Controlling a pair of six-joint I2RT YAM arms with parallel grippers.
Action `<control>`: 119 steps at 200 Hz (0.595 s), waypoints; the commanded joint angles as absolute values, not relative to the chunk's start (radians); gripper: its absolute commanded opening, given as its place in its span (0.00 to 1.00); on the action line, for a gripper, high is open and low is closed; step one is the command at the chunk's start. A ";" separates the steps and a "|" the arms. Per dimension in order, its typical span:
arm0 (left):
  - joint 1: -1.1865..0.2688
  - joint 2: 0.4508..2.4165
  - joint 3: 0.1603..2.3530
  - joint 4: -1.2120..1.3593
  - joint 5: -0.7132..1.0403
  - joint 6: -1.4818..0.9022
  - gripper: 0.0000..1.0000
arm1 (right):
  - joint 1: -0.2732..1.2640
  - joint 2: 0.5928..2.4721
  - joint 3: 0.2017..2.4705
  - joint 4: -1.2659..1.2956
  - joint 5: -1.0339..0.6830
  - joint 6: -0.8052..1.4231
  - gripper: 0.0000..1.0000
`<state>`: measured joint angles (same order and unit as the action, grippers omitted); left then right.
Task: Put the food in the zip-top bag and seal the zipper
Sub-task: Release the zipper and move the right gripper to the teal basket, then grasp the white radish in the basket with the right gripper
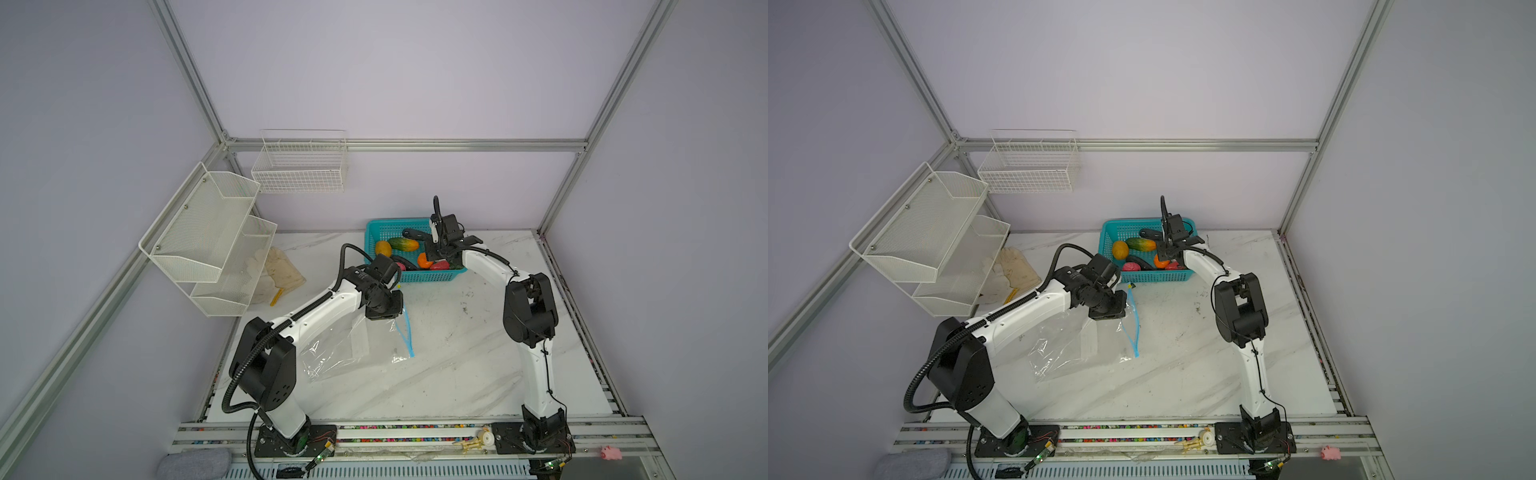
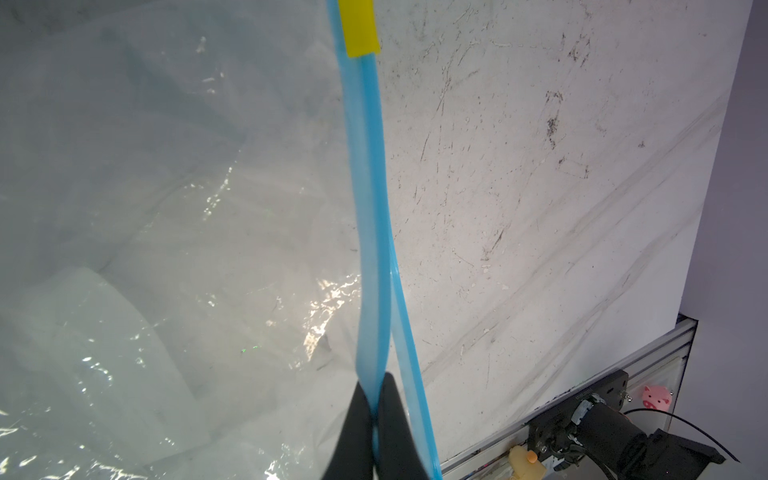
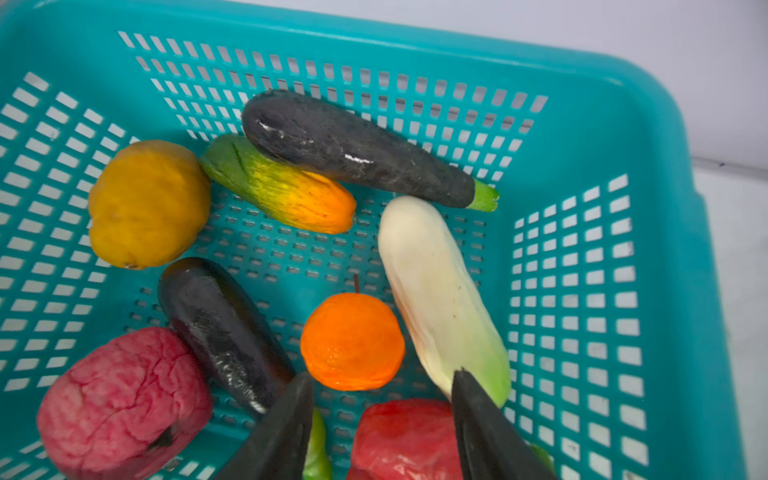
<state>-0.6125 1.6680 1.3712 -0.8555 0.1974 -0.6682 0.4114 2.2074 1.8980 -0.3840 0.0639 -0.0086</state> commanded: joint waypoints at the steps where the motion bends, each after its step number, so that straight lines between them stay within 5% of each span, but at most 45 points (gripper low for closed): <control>1: -0.607 1.676 1.477 -0.854 0.223 -0.647 0.00 | 0.394 2.235 1.971 -0.448 0.106 -0.100 0.55; 119: -0.607 1.682 1.489 -0.855 0.229 -0.649 0.00 | 0.362 2.439 2.209 -0.571 0.144 -0.173 0.51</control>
